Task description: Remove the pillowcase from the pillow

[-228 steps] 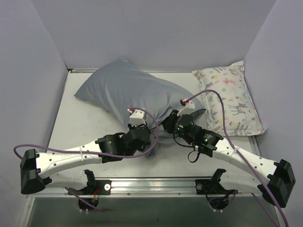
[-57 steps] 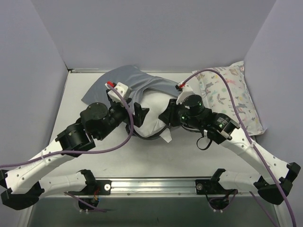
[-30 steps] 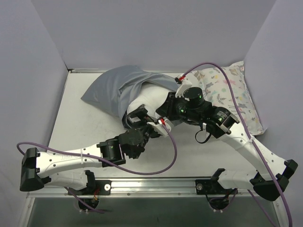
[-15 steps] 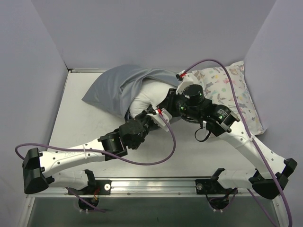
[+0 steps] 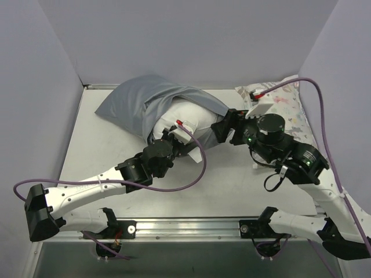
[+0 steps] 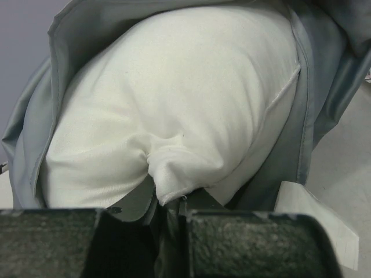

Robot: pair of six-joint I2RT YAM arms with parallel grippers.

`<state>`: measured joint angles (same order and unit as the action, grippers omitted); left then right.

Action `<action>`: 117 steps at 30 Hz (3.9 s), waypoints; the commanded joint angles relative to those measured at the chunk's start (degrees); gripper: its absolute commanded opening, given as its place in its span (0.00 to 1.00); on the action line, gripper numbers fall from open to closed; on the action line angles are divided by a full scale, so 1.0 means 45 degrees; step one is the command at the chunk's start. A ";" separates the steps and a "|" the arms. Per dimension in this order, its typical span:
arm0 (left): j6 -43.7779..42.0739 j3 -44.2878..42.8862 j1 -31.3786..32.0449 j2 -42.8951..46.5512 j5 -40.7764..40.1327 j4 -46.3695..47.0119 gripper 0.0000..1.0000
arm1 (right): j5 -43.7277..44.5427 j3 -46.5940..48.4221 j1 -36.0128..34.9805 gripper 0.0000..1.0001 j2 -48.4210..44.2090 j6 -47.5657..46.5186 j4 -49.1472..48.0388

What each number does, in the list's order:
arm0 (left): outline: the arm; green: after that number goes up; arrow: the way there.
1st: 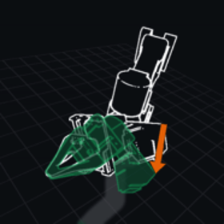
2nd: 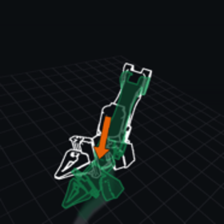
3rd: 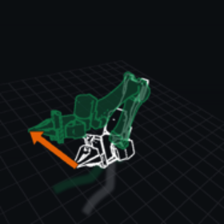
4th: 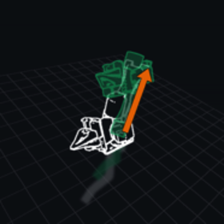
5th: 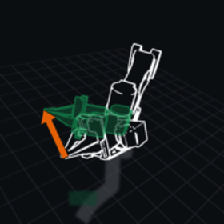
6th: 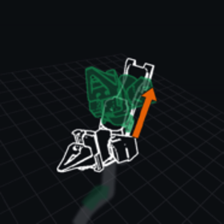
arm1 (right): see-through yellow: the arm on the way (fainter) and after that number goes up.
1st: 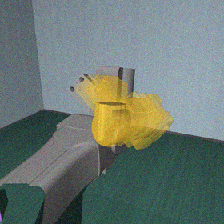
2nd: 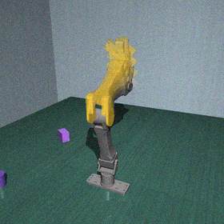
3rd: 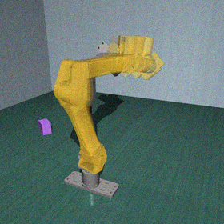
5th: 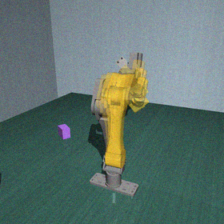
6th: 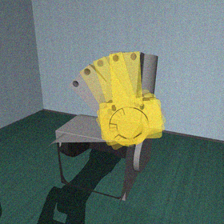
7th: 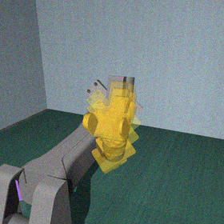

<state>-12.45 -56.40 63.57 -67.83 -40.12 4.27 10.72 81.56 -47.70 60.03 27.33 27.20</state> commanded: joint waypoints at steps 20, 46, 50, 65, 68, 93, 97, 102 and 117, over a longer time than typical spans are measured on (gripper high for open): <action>0.2141 -0.1528 0.0072 0.1460 -0.0049 -0.0734 0.00 | 0.0957 -0.0915 0.3763 0.48 0.2619 -0.0820 0.0576; 0.4309 -0.3305 0.0658 0.4781 0.1981 -0.2474 0.00 | -1.0093 -0.4607 0.8960 0.00 0.5622 0.4171 -0.8635; 0.4543 -0.3462 0.0658 0.5054 0.2798 -0.1421 0.00 | -1.1542 -0.5545 0.8455 0.00 0.7085 0.5875 -1.2603; 0.5266 -0.4071 0.0658 0.4292 0.4444 -0.0150 0.00 | -0.9806 -0.2228 0.6265 0.31 0.9998 0.3206 -0.7536; 0.5032 -0.3289 0.0658 0.4410 0.3568 0.0747 0.00 | -0.9357 -0.2847 0.6284 0.45 0.9437 0.2657 -0.7432; 0.5617 0.2631 0.0892 0.0876 0.2997 0.7897 0.00 | -0.8848 -0.7536 0.8807 0.93 0.0783 0.5076 -0.5887; 0.5618 0.2826 0.1263 0.0543 0.2842 0.8015 0.00 | -0.8653 -0.8825 0.8199 0.95 0.0294 0.6813 -0.7780; 0.5871 0.3334 0.1596 0.0347 0.2471 0.8347 0.00 | -0.8145 -1.0482 0.8101 0.96 -0.0311 0.8982 -0.9870; 0.5716 0.3179 0.2435 -0.0687 0.2470 0.8445 0.00 | -0.8358 -1.1191 0.7242 0.99 0.0369 1.1172 -1.2528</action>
<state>11.77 -39.62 73.36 -71.05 -30.83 32.67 -24.97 29.21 -13.76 59.72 75.40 -24.08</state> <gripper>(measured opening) 0.142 0.991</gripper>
